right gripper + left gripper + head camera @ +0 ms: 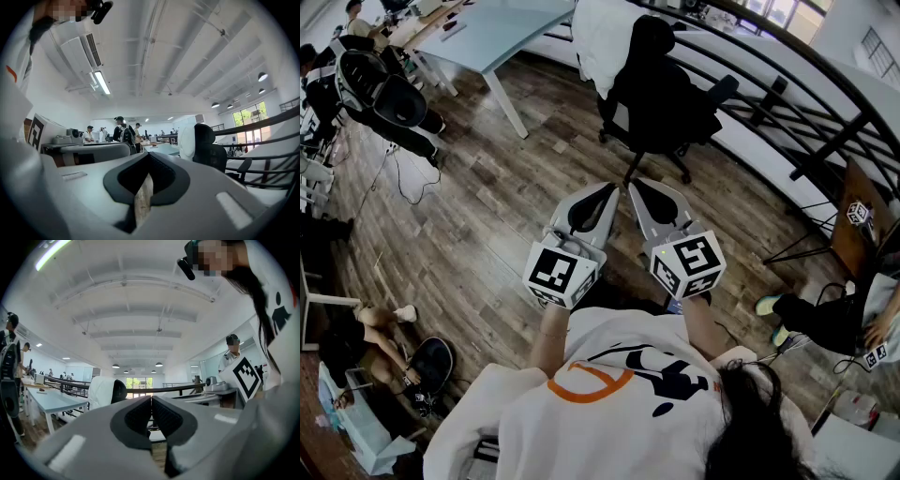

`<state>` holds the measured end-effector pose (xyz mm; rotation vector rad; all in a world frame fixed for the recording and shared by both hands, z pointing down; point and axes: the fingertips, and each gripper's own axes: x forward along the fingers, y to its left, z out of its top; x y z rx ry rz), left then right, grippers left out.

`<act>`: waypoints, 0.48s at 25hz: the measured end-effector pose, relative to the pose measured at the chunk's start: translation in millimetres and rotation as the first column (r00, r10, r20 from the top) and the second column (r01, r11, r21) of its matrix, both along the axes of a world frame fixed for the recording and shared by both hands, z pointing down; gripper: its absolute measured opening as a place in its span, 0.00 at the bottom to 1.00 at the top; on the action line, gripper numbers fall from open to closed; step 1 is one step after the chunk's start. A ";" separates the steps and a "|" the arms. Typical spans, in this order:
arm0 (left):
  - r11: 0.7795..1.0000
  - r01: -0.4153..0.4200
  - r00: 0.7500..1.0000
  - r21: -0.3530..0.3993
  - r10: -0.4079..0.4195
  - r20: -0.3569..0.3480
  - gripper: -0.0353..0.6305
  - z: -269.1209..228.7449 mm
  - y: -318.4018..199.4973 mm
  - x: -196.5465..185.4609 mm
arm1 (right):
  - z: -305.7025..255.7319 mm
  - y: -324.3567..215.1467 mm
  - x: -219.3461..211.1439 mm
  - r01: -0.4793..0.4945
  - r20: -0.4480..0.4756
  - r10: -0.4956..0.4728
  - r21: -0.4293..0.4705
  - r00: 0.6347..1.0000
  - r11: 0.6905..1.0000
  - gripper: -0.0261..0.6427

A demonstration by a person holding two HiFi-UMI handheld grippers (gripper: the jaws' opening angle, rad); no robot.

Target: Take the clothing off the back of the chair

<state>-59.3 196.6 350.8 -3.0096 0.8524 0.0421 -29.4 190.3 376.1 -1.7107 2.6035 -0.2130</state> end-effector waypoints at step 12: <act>1.000 0.001 1.000 -0.006 -0.001 0.030 0.05 6.2 -0.5 15.7 | 7.2 1.9 19.1 -0.007 0.043 0.007 -0.006 0.999 1.000 0.05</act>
